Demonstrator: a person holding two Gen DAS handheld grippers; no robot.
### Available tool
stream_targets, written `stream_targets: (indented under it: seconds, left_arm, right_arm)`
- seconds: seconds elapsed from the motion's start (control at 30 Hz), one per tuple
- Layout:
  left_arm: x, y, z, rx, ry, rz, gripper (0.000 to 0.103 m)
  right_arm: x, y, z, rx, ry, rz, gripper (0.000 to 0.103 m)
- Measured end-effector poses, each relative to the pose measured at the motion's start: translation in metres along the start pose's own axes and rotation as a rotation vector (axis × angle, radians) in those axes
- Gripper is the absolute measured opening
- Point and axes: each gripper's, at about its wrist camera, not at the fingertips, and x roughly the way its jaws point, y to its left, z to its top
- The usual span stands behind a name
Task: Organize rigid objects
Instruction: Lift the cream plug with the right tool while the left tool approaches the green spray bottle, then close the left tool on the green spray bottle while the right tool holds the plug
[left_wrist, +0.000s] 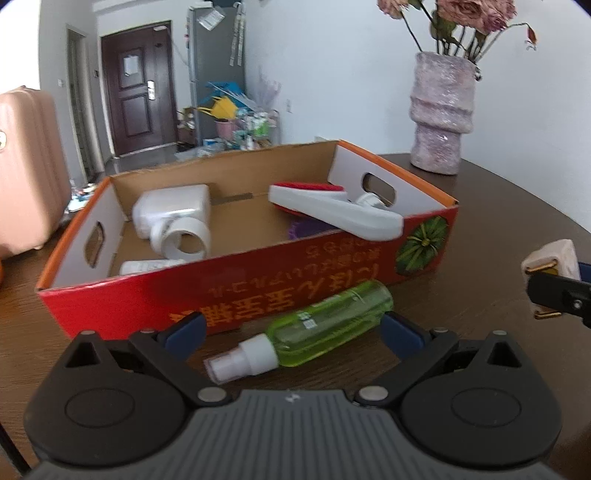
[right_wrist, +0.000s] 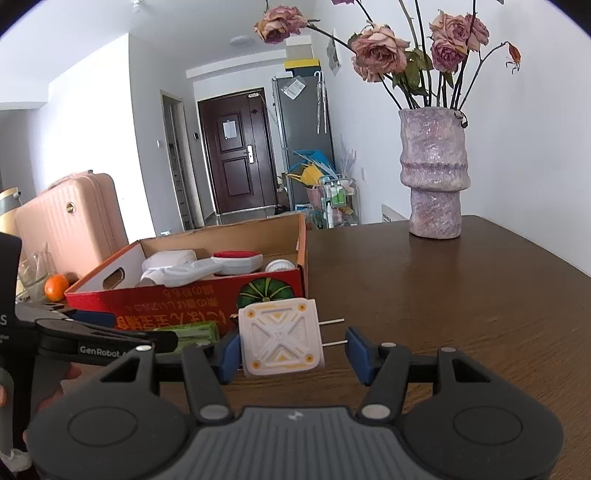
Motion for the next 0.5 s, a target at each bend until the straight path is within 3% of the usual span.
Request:
stream_targets:
  seconds: [0.17, 0.3, 0.5]
  left_arm:
    - [0.000, -0.003, -0.003, 0.011, 0.033, -0.044, 0.080]
    - [-0.007, -0.008, -0.008, 0.015, 0.040, -0.056, 0.074]
    - [-0.020, -0.022, -0.011, 0.034, 0.024, -0.083, 0.075]
  right_arm:
    - [0.001, 0.000, -0.001, 0.001, 0.001, 0.001, 0.058]
    - [0.001, -0.002, -0.001, 0.011, -0.002, -0.005, 0.058]
    - [-0.001, -0.008, 0.002, 0.028, -0.011, -0.009, 0.058]
